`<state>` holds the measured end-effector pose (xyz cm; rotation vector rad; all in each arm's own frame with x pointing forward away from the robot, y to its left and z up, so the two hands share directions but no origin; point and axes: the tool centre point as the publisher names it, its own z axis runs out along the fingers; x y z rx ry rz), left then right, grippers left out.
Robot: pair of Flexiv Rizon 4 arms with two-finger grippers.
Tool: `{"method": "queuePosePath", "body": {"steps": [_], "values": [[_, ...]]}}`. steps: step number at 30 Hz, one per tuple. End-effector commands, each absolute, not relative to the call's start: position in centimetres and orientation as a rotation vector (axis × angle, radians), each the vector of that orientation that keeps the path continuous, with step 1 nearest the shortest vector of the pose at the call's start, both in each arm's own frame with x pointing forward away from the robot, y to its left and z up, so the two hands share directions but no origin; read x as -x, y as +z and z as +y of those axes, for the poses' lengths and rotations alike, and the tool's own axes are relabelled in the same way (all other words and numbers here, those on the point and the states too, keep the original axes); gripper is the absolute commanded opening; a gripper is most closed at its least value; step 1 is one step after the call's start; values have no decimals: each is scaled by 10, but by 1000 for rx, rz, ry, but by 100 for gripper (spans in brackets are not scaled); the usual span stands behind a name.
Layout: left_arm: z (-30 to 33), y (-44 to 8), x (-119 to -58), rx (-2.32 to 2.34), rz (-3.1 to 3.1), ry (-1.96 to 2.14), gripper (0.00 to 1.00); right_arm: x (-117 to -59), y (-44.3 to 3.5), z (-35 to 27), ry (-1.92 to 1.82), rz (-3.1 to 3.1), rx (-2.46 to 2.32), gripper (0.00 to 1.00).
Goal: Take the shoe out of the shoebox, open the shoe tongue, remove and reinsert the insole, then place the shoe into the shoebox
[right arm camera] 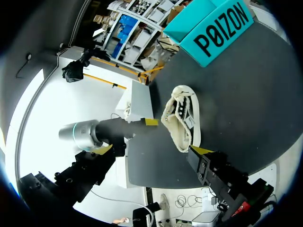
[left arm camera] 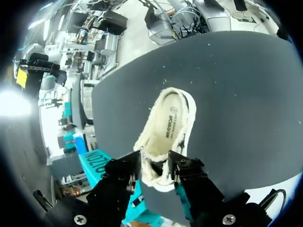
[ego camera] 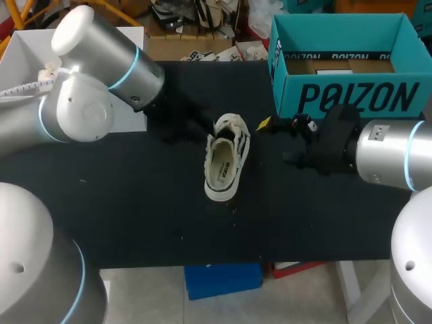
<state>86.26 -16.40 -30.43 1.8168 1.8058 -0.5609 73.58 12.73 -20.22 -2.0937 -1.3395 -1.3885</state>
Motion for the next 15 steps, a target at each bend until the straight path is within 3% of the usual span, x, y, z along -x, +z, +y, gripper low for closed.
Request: {"method": "queuePosePath", "body": {"steps": [1,5,15], "values": [[-135,-292,-849,-1649,1929,-723,100,-735,-205,122,-1364,-1338,2065,100],[-117,-282,-838,-1444,2058,-869,100,-735,-205,122,-1364,-1338,2065,100],[-117,-282,-838,-1444,2058,-869,100,-735,-205,122,-1364,-1338,2065,100]]}}
